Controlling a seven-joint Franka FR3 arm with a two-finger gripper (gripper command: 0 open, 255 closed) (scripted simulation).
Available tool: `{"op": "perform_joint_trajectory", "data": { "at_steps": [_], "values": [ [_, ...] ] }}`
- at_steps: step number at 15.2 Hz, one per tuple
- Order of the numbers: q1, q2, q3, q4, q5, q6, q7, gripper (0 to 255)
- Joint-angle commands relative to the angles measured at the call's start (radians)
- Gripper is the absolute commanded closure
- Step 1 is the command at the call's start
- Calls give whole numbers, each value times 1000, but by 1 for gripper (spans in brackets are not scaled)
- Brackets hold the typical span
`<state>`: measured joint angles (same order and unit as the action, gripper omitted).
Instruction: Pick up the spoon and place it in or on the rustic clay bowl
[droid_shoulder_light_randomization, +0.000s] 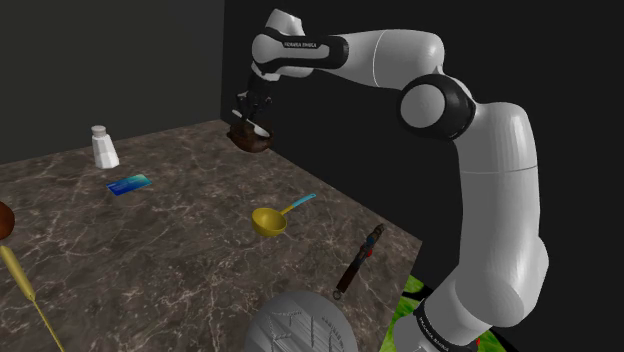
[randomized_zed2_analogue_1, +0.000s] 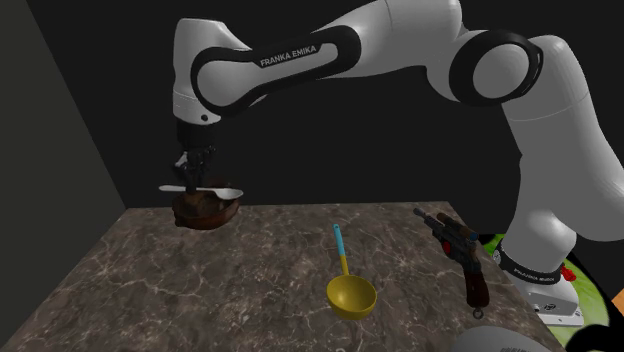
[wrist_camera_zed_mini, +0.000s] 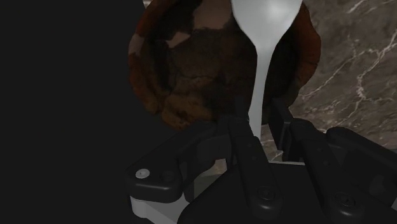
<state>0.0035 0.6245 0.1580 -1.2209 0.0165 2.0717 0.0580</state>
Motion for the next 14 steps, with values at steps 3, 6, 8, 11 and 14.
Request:
{"op": "perform_joint_trajectory", "data": {
  "at_steps": [3,6,8,11,14],
  "values": [
    [0,-2,0,-5,0,4,0,255],
    [0,-1,0,-4,0,3,0,0],
    [0,-1,0,-4,0,3,0,0],
    [0,-1,0,-4,0,3,0,0],
    [-8,-47,2,19,5,-66,-2,0]
  ]
}}
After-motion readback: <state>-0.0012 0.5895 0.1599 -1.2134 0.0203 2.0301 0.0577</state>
